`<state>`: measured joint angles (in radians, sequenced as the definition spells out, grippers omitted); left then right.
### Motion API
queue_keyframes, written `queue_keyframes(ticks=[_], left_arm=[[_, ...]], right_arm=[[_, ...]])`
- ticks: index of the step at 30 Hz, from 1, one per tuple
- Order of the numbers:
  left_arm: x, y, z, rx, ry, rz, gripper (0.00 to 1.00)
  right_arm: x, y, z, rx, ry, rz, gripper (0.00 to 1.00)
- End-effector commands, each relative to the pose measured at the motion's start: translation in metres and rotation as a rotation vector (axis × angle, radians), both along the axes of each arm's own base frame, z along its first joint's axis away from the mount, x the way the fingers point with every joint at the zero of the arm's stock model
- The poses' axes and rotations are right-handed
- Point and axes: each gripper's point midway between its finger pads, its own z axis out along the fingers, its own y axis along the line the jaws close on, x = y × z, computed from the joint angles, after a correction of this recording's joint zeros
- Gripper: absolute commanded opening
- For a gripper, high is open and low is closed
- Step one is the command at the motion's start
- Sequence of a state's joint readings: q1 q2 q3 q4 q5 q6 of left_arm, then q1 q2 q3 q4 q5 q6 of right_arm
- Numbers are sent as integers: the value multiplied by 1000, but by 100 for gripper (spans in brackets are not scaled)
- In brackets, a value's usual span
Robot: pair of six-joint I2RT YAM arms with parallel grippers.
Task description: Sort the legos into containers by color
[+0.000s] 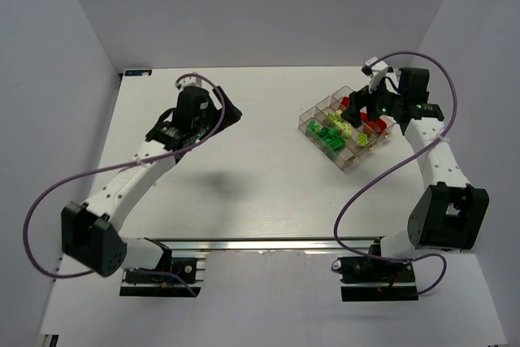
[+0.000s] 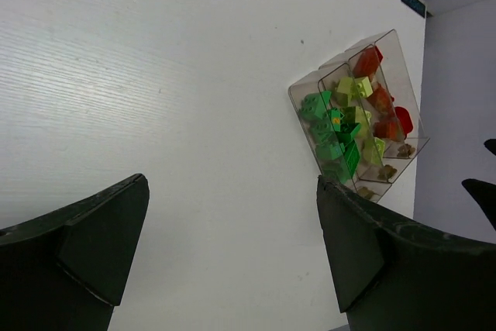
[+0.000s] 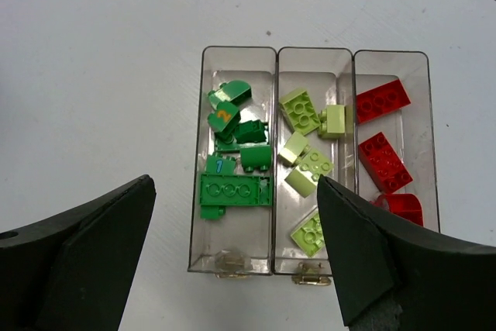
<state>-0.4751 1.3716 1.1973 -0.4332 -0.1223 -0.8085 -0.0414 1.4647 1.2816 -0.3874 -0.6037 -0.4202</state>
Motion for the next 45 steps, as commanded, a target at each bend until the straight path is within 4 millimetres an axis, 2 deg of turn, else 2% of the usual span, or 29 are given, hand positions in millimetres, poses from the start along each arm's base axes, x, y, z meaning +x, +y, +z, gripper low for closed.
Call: queue_keyframes(ticks=[1,2,5,9,12,16,20,25,35,45], left_arm=[[-23,31,22,71,-68,39,98],[-29,38,29,77,-88,47,98],[-40,48,33,120,-99,39,98],[-53,59,40,160,-110,33,98],[-61,63,40,160,-130,27,98],[-68,65,36,152,-144,21,98],[-69,65,36,140,-170,17,98],[-70,65,38,139,-191,13,98],[-68,69,42,157,-221,17,98],[-69,72,46,157,-239,31,98]], right_arm=[[-24,3,14,-40,-46,84,89],[-27,2,13,-45,-48,85,89],[-33,-2,17,-36,-43,40,89],[-22,-18,21,-6,-6,-143,89],[-20,-29,22,-7,16,-233,90],[-23,-31,32,18,-11,-271,89],[-28,-31,46,32,-56,-286,89],[-32,-35,50,30,-44,-314,89],[-40,-37,49,38,-49,-346,89],[-38,-35,48,63,-46,-345,89]])
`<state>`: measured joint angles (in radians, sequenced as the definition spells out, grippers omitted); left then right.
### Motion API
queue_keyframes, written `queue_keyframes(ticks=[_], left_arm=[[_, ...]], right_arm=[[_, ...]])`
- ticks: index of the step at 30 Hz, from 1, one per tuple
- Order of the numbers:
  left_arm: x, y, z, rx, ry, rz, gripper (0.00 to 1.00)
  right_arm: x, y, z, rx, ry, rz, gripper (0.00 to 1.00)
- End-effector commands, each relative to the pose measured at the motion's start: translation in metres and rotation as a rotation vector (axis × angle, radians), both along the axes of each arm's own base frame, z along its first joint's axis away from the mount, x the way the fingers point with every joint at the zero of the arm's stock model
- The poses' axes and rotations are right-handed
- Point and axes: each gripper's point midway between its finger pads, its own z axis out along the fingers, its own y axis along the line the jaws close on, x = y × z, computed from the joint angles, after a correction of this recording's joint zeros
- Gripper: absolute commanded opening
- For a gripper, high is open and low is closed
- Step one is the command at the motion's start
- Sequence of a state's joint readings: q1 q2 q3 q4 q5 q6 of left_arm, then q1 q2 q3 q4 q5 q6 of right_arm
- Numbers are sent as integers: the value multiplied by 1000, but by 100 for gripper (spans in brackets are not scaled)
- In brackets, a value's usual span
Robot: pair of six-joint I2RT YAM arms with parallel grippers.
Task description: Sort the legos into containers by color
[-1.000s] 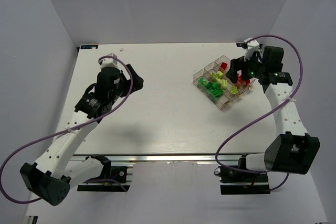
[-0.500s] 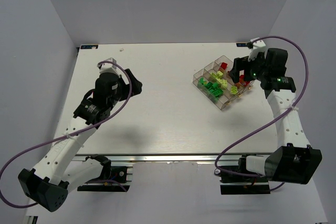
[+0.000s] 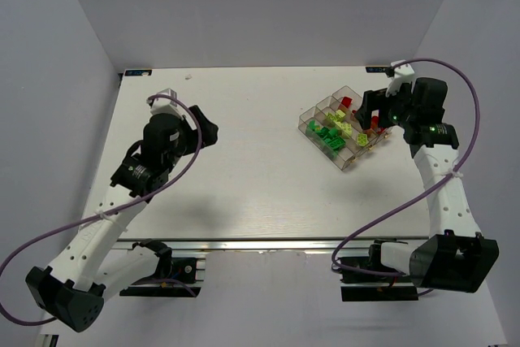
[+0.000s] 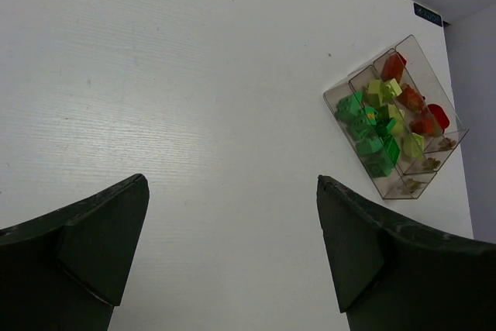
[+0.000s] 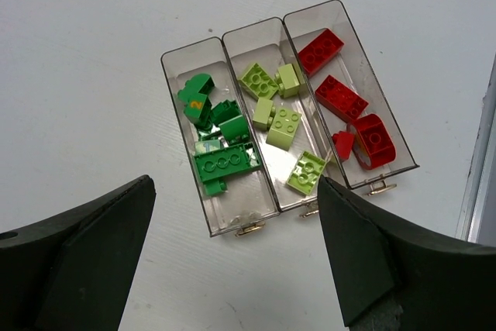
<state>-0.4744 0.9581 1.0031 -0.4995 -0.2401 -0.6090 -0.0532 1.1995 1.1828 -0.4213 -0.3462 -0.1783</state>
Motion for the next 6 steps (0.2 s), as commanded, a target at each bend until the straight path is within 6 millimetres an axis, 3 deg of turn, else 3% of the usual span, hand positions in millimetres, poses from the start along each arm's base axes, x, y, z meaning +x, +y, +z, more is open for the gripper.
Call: queue_keyframes(ticks=[1,6], left_arm=[[-1,7,7,7,-33,19,98],[0,8,9,8,-43,26,98]], right_arm=[[4,1,10,22,-37,-5,89],[2,5,4,41,-12,13,89]])
